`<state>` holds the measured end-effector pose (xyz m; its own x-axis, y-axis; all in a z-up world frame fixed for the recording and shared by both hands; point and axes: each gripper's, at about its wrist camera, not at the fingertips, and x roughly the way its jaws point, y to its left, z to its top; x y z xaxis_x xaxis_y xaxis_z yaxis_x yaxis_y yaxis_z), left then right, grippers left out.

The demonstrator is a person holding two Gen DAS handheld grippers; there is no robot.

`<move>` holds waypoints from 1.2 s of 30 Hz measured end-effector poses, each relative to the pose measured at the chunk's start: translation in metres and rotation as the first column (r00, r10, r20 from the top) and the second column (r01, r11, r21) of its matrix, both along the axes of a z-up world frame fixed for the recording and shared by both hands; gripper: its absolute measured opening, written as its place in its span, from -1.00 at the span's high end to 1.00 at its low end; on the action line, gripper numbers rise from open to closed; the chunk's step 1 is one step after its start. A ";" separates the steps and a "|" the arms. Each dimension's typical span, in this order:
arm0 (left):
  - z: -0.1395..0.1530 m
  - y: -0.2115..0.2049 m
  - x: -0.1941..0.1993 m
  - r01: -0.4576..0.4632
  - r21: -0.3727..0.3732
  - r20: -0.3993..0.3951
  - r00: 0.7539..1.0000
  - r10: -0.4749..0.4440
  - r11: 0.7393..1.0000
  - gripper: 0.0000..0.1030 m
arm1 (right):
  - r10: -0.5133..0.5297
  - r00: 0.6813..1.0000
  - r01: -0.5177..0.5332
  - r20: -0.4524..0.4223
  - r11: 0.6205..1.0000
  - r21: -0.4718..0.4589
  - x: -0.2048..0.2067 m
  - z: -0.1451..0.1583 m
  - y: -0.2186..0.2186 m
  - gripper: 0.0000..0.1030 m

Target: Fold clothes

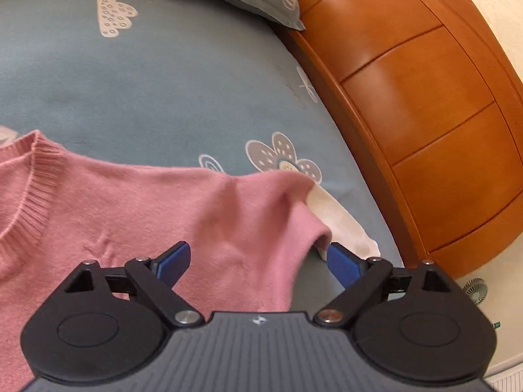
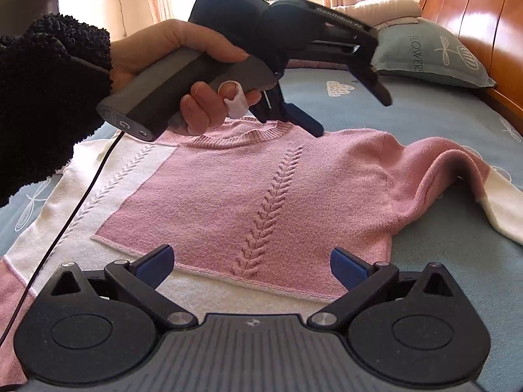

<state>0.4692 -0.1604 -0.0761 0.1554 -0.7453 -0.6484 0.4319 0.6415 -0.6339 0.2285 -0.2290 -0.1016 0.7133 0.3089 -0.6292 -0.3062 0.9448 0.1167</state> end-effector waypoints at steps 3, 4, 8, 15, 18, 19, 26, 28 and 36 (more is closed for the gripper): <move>-0.018 -0.019 0.007 0.008 0.052 -0.016 1.000 -0.008 0.999 -0.76 | 0.002 1.000 -0.002 -0.014 1.000 -0.003 0.000 -0.003 0.001 -1.00; -0.027 -0.022 0.013 -0.008 0.060 -0.040 0.999 0.011 0.998 -0.75 | 0.002 1.000 -0.002 -0.019 1.000 -0.003 0.001 -0.004 0.001 -1.00; -0.036 -0.028 0.040 -0.119 0.021 0.030 0.993 0.118 0.993 -0.75 | -0.010 0.999 0.010 -0.038 1.000 0.011 0.004 -0.008 -0.005 -1.00; -0.024 -0.040 0.053 -0.142 0.090 0.088 0.987 0.134 0.986 -0.77 | -0.027 0.998 0.028 -0.058 1.000 0.014 0.005 -0.011 -0.011 -1.00; -0.011 -0.032 0.035 -0.117 0.096 0.103 0.989 0.107 0.989 -0.77 | -0.024 0.999 0.025 -0.042 0.999 0.025 0.001 -0.007 -0.011 -1.00; -0.007 -0.030 0.028 -0.106 0.092 0.111 0.989 0.096 0.990 -0.78 | -0.022 0.999 0.023 -0.035 0.999 0.029 0.000 -0.005 -0.012 -1.00; -0.028 -0.025 0.026 -0.087 0.180 0.086 0.994 0.073 0.980 -0.79 | -0.024 0.999 0.025 -0.028 0.999 0.033 0.000 -0.002 -0.015 -1.00; -0.029 -0.025 0.034 -0.140 0.178 0.137 0.984 0.116 0.974 -0.79 | -0.027 0.999 0.029 -0.035 0.999 0.032 0.003 -0.004 -0.016 -1.00; 0.002 -0.008 0.024 -0.186 0.221 0.167 0.974 0.151 0.957 -0.79 | -0.046 0.996 0.048 -0.071 0.999 0.017 0.007 -0.012 -0.016 -1.00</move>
<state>0.4930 -0.1686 -0.0741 0.3720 -0.5303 -0.7618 0.3819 0.8355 -0.3951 0.2354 -0.2455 -0.1135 0.6813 0.2880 -0.6730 -0.2520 0.9554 0.1538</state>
